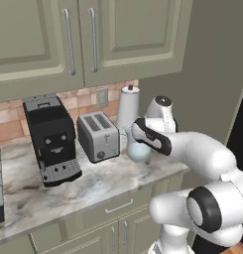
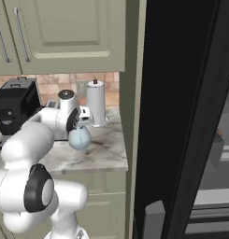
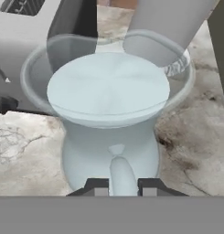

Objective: Move the artichoke and walnut from the top shelf to the second highest shelf to make space. Then, place the pitcher from the counter on the cleared top shelf.

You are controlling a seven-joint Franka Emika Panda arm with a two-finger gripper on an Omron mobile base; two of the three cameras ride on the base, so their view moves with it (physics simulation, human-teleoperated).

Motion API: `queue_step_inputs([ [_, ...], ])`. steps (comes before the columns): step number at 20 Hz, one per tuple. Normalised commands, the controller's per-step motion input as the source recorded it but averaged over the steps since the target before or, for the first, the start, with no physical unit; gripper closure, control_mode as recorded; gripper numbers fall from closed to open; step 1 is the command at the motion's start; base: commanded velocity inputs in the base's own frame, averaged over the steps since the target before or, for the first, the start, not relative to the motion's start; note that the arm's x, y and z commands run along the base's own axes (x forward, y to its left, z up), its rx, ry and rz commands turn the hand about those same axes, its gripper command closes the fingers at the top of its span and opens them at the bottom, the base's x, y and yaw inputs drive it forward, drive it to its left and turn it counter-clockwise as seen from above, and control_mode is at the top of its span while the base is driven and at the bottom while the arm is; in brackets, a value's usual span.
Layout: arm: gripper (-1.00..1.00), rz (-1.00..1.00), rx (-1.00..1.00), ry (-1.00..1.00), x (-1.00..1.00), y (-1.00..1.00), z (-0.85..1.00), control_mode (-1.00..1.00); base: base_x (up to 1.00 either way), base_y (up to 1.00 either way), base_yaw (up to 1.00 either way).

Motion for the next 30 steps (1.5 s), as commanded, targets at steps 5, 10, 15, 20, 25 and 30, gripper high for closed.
queue_step_inputs([
  [5, 1.00, 0.05, 0.00, -0.28, -0.92, 0.08, 0.15, -1.00, 0.00, 0.00, 0.00],
  [10, 1.00, 0.00, 0.00, -0.31, -1.00, 0.15, 0.38, -1.00, 0.00, 0.00, 0.00],
  [15, 1.00, -0.05, 0.00, -0.16, -0.86, 0.05, 0.85, -1.00, 0.00, 0.00, 0.00],
  [20, 1.00, -0.15, 0.03, -0.02, -0.73, 0.00, 1.00, -1.00, 0.00, 0.00, 0.00],
  [25, 1.00, -0.18, 0.11, 0.03, -0.89, -0.09, 0.69, -1.00, 0.00, 0.00, 0.00],
  [30, 1.00, -0.02, 0.12, 0.01, -0.71, -0.31, 0.01, -1.00, 0.00, 0.00, 0.00],
])
